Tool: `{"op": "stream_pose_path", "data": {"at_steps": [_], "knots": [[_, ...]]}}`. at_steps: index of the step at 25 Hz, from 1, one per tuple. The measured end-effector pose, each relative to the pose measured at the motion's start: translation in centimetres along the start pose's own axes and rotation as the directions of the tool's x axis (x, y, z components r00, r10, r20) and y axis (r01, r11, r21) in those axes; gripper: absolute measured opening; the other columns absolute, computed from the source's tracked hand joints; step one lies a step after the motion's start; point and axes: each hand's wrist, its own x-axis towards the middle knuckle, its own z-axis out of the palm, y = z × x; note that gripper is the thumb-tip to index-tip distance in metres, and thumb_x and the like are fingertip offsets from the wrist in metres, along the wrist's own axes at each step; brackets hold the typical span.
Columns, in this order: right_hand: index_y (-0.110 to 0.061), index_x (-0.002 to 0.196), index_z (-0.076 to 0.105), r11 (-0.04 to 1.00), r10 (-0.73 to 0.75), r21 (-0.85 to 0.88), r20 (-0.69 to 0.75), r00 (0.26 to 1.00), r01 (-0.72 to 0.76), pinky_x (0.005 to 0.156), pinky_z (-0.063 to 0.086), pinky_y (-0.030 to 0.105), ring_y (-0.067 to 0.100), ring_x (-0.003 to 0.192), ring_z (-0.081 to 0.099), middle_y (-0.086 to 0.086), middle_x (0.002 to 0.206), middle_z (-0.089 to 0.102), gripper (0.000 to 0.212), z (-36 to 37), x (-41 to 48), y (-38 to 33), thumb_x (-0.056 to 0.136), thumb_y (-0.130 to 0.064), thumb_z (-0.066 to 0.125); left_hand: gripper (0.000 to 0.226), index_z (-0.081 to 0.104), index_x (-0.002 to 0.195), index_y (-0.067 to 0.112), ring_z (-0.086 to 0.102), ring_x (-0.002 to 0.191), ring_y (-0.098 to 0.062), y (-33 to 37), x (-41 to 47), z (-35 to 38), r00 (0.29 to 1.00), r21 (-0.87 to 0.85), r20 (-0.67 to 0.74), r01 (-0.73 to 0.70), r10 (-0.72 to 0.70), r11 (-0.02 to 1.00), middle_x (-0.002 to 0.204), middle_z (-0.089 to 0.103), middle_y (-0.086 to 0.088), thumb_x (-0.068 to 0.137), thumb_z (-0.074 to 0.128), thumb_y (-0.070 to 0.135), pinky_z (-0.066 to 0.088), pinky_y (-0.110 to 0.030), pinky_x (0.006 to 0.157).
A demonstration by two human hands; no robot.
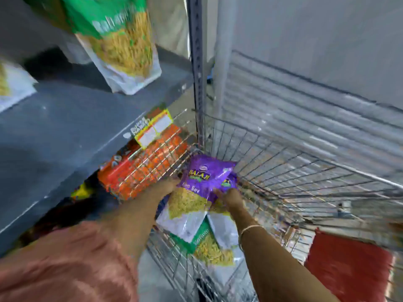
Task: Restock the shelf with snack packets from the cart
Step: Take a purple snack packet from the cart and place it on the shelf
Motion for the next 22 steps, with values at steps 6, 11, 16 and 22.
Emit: {"op": "stream_pose_path", "data": {"at_steps": [6,11,16,22], "knots": [[-0.009,0.073,0.067,0.903,0.128,0.416,-0.025,0.991,-0.106,0.068,0.053,0.043,0.026,0.074,0.062,0.01,0.083,0.069,0.041,4.8,4.0,-0.1,0.053,-0.041,0.083,0.032,0.053,0.114,-0.007,0.055,0.057,-0.011,3.8,-7.8,-0.1,0.996,-0.178,0.073,0.054,-0.042,0.983,0.09,0.06,-0.008,0.096,0.039,0.015,0.031,-0.005,0.028],[-0.012,0.063,0.063,0.813,0.114,0.575,0.002,0.994,-0.094,0.063,0.052,0.038,0.018,0.059,0.058,0.012,0.071,0.064,0.016,3.8,4.1,0.5,0.06,-0.007,0.079,0.024,0.061,0.065,0.011,0.057,0.028,-0.005,1.7,-5.7,-0.6,0.967,-0.367,0.237,0.181,-0.097,0.912,0.033,0.062,0.002,0.088,0.057,0.018,0.049,-0.018,0.036],[-0.01,0.075,0.065,0.807,-0.072,0.59,0.08,0.994,0.011,0.05,0.057,0.024,0.009,0.047,0.065,-0.006,0.051,0.071,0.022,-0.3,0.4,-2.8,0.067,0.01,0.068,0.01,0.059,0.093,0.009,0.057,0.033,0.005,3.8,-12.1,-3.1,0.984,-0.426,0.161,0.003,0.072,0.905,0.05,0.069,0.006,0.084,0.059,0.005,0.043,-0.008,0.033],[-0.014,0.074,0.065,0.82,-0.372,0.499,0.092,0.924,0.281,0.05,0.055,0.024,0.005,0.048,0.065,-0.01,0.051,0.071,0.024,-6.0,-8.7,-11.8,0.072,0.01,0.063,0.015,0.062,0.086,0.016,0.06,0.041,0.007,7.6,-21.7,-7.6,0.952,-0.545,0.012,-0.251,0.307,0.8,0.053,0.072,0.017,0.082,0.059,0.001,0.05,-0.017,0.054]]}}
